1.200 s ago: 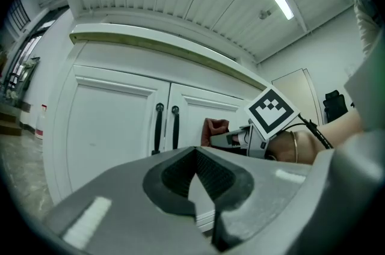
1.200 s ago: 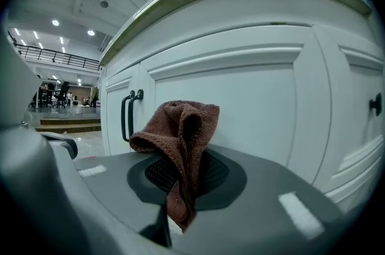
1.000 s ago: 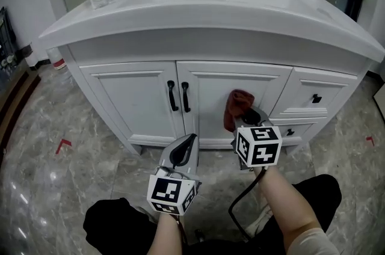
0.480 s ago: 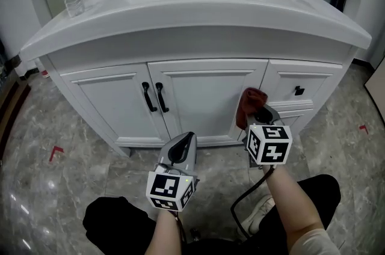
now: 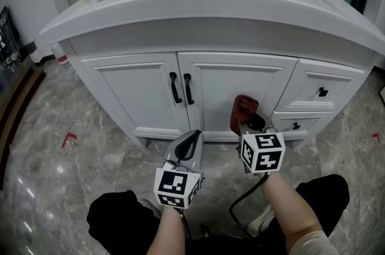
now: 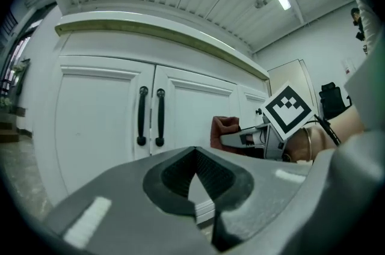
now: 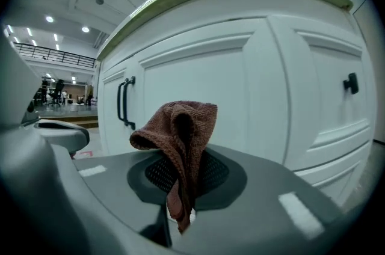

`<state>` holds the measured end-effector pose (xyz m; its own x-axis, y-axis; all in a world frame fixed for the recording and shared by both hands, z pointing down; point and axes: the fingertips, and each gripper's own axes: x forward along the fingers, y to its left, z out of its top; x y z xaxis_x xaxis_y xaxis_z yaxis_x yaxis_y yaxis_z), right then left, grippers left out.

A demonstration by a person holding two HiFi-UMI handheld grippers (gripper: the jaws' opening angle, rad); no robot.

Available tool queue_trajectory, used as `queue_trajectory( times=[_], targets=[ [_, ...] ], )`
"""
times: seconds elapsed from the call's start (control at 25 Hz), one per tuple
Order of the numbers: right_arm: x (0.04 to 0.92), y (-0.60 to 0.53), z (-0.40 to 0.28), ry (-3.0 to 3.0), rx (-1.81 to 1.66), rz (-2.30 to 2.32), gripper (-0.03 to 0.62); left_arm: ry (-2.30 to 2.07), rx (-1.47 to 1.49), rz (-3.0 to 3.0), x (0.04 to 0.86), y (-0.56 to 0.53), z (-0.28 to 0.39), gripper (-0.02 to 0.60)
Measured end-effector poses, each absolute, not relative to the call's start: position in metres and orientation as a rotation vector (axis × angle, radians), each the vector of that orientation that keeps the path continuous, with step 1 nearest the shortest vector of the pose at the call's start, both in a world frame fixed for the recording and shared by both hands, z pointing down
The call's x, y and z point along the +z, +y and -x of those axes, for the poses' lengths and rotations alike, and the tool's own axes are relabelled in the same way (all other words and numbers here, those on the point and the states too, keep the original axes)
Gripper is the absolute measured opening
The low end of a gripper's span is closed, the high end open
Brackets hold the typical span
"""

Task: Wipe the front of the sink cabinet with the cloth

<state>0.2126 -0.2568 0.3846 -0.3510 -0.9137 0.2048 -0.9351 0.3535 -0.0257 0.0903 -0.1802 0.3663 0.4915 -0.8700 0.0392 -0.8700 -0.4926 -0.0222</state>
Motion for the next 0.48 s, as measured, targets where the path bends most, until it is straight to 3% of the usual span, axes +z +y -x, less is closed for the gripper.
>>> queue_trajectory(
  times=[0.28,0.48],
  targets=[
    [0.422,-0.265,-0.109,-2.536,0.241,-1.465,0.08,-1.705,0.012,-2.58,0.372,-0.177,-0.028,0.001],
    [0.432,-0.27,-0.071,-2.559,0.252,-1.396,0.08,-1.739,0.007,-2.554,0.374,-0.18,-0.008,0.001]
  ],
)
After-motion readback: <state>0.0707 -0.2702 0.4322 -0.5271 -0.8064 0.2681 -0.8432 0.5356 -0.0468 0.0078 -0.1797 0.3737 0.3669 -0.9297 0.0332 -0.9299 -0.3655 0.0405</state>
